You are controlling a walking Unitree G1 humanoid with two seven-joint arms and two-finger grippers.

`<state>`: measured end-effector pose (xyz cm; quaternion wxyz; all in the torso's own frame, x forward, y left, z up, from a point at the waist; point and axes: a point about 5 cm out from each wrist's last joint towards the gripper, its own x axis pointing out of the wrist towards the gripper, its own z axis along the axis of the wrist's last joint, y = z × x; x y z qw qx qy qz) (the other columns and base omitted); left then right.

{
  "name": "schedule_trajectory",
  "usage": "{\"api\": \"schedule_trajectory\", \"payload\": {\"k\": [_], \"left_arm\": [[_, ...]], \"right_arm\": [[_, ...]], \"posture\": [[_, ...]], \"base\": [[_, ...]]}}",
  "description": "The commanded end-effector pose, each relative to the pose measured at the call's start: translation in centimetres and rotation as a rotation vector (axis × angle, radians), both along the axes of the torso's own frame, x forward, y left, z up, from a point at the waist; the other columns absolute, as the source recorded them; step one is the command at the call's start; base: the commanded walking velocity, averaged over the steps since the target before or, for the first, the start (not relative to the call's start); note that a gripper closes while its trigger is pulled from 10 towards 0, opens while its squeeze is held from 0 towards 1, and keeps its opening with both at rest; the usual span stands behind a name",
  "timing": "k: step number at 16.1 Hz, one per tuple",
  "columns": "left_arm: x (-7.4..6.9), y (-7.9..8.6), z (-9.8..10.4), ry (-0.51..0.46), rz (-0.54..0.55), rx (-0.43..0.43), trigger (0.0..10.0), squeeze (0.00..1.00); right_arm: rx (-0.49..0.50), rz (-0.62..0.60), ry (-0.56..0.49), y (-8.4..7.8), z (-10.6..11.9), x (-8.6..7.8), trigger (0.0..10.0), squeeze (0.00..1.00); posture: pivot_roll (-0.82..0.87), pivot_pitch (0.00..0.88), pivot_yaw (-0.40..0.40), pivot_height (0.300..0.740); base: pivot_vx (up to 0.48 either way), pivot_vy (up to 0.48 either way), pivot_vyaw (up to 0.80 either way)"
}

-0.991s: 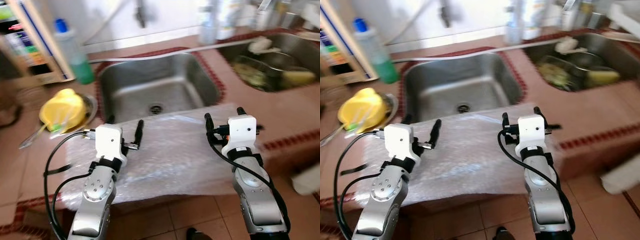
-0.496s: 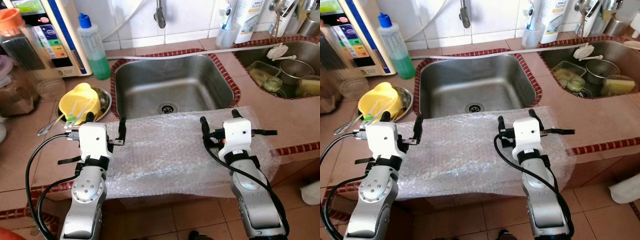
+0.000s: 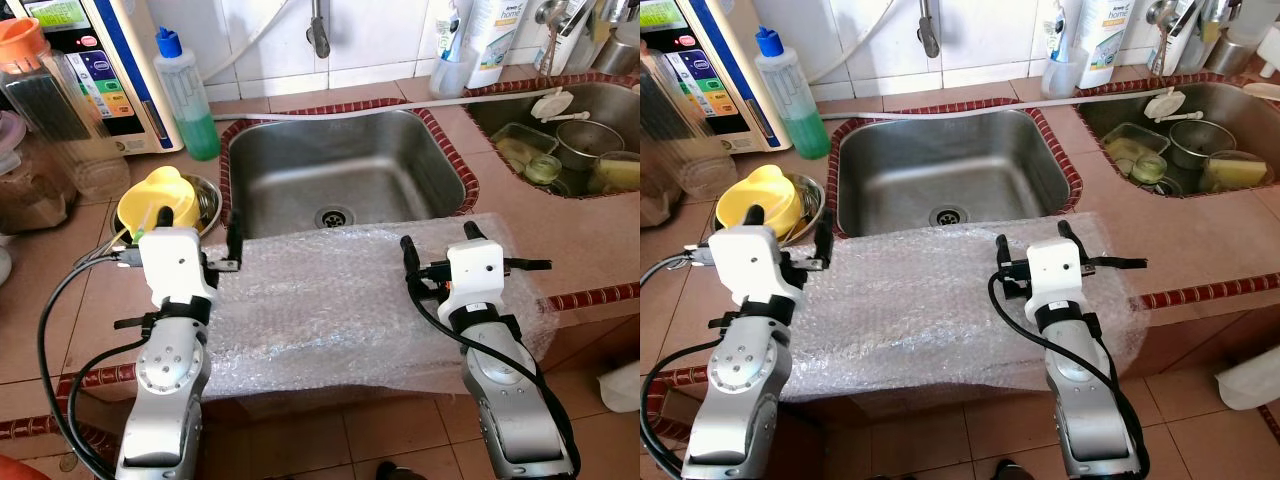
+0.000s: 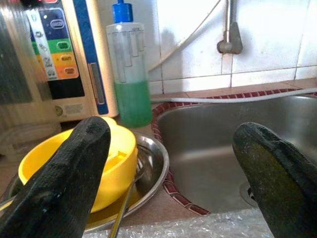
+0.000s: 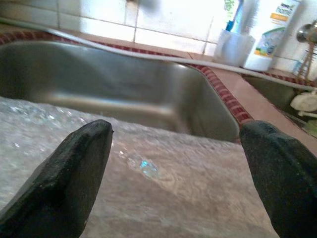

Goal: Kitchen organization

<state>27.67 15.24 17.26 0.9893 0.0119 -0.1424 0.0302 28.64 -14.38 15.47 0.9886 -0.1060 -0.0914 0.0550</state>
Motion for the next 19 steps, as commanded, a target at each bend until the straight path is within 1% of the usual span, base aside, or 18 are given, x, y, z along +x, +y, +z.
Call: {"api": "schedule_trajectory", "payload": {"k": [1, 6, 8, 12, 13, 15, 16, 19], "left_arm": [[0.0, 0.7, -0.2, 0.017, 0.031, -0.003, 10.0, 0.00], [0.3, 2.2, -0.8, 0.060, 0.132, -0.039, 10.0, 0.00], [0.6, 2.8, -0.4, 0.045, 0.157, -0.037, 10.0, 0.00], [0.9, 3.0, -0.1, 0.034, 0.161, -0.035, 10.0, 0.00], [1.1, 3.4, -0.2, 0.041, 0.177, -0.028, 10.0, 0.00], [1.1, 3.6, -0.3, 0.041, 0.184, -0.031, 10.0, 0.00], [1.3, 4.4, -0.6, 0.067, 0.217, -0.057, 10.0, 0.00], [1.3, 5.0, -0.8, 0.078, 0.241, -0.073, 10.0, 0.00]], "right_arm": [[0.005, 0.039, -0.008, 0.5, 0.4, -0.3, 10.0, 0.00], [0.004, 0.108, 0.017, 1.1, 0.0, -1.5, 10.0, 0.00], [0.004, 0.122, 0.016, 1.2, 0.0, -1.7, 10.0, 0.00], [0.005, 0.134, 0.018, 1.3, 0.1, -1.7, 10.0, 0.00], [0.004, 0.139, 0.019, 1.3, 0.1, -1.7, 10.0, 0.00], [0.005, 0.143, 0.020, 1.3, 0.1, -1.7, 10.0, 0.00], [0.015, 0.173, 0.026, 1.6, 0.2, -1.8, 10.0, 0.00], [0.021, 0.195, 0.036, 1.7, 0.3, -2.1, 10.0, 0.00]], "posture": [[-0.14, 0.218, 0.087, 0.740], [-0.16, 0.232, 0.093, 0.740], [-0.16, 0.232, 0.094, 0.740], [-0.16, 0.230, 0.092, 0.740], [-0.16, 0.229, 0.089, 0.740], [-0.16, 0.229, 0.089, 0.740], [-0.16, 0.228, 0.087, 0.740], [-0.16, 0.228, 0.084, 0.740]], "base": [[0.000, 0.000, 0.00], [0.000, 0.000, 0.00], [0.000, 0.000, 0.00], [0.000, 0.000, 0.00], [0.000, 0.000, 0.00], [0.000, 0.000, 0.00], [0.000, 0.000, 0.00], [0.000, 0.000, 0.00]]}}
